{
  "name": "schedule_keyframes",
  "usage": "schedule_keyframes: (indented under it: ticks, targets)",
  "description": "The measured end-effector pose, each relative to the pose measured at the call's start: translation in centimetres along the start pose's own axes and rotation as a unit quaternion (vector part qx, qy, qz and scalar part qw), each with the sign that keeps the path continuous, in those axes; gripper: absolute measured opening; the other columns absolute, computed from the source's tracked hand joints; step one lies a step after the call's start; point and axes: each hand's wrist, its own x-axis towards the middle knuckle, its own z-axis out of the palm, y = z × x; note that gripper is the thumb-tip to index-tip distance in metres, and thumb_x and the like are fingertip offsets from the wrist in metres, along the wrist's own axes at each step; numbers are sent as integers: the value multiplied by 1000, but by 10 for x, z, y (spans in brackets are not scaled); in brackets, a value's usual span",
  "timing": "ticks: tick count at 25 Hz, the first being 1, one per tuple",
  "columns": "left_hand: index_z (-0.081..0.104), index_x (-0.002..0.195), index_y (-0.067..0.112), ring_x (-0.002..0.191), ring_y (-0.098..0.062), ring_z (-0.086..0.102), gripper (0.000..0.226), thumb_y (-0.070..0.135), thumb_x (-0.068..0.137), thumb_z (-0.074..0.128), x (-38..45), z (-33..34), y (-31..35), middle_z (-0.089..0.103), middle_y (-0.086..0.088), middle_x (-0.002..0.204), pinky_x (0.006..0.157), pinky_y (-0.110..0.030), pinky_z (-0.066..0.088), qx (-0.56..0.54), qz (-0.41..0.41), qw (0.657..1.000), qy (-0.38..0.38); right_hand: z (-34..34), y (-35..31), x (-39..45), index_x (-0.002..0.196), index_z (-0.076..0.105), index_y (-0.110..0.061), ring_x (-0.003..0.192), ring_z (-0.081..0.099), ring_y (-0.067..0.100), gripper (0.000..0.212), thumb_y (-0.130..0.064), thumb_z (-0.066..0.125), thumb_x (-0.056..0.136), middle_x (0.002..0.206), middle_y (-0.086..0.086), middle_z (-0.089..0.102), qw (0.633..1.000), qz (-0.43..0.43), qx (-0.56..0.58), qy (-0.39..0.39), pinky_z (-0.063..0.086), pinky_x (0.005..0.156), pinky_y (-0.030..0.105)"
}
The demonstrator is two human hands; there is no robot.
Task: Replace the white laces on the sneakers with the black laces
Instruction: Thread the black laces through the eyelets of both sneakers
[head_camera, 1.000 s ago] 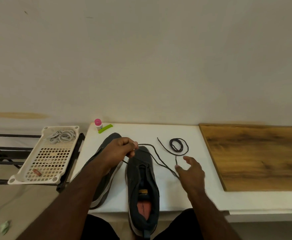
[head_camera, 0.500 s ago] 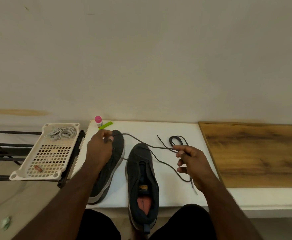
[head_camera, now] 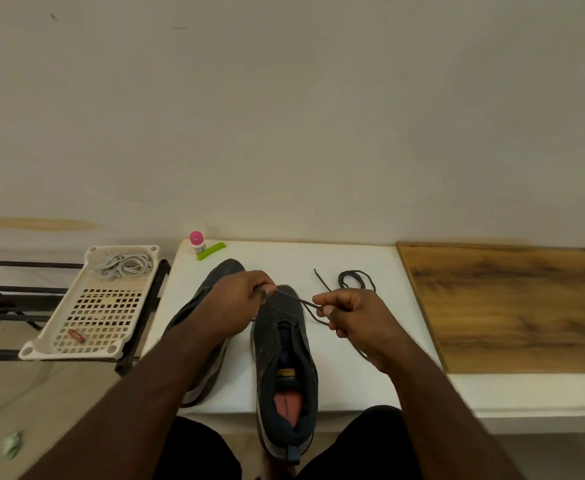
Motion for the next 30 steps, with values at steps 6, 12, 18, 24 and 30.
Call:
schedule_keyframes:
  ticks: [6, 12, 18, 24, 30]
  targets:
    - [58, 125, 43, 127, -16, 39, 29, 34, 98, 53, -3, -1, 2, 55, 24, 131, 103, -46, 36, 136, 37, 989, 45, 13, -8, 5, 95, 68, -7, 75, 75, 26, 12, 2, 70, 87, 82, 12, 75, 995, 17, 72, 70, 63, 71, 36]
    - [62, 132, 28, 110, -3, 59, 35, 19, 98, 55, -10, 15, 21, 69, 11, 119, 100, -27, 46, -7, 88, 996, -9, 28, -18, 3, 102, 61, -12, 87, 74, 23, 18, 4, 61, 93, 100, 10, 65, 996, -11, 82, 38, 63, 77, 35]
    - [73, 105, 33, 94, 9, 63, 21, 18, 96, 61, -19, 18, 18, 71, 25, 96, 78, -4, 43, -132, 56, 989, -26, 30, -19, 5, 100, 55, -8, 64, 71, 22, 31, -5, 80, 82, 77, 11, 72, 991, 15, 114, 71, 62, 66, 34]
    - [73, 95, 33, 80, 9, 61, 16, 22, 94, 62, -20, 19, 17, 69, 20, 82, 65, -3, 40, -99, 26, 995, 11, 40, -7, 6, 91, 61, -6, 77, 73, 27, 22, -3, 79, 80, 82, 14, 70, 986, -22, 142, 90, 63, 72, 37]
    - [71, 87, 33, 79, 3, 62, 11, 25, 91, 65, -20, 25, 9, 69, 16, 80, 68, -14, 44, -70, 5, 997, 21, 42, 2, 15, 92, 64, -15, 76, 73, 20, 15, -10, 75, 85, 82, 5, 73, 991, -28, 80, 100, 63, 73, 37]
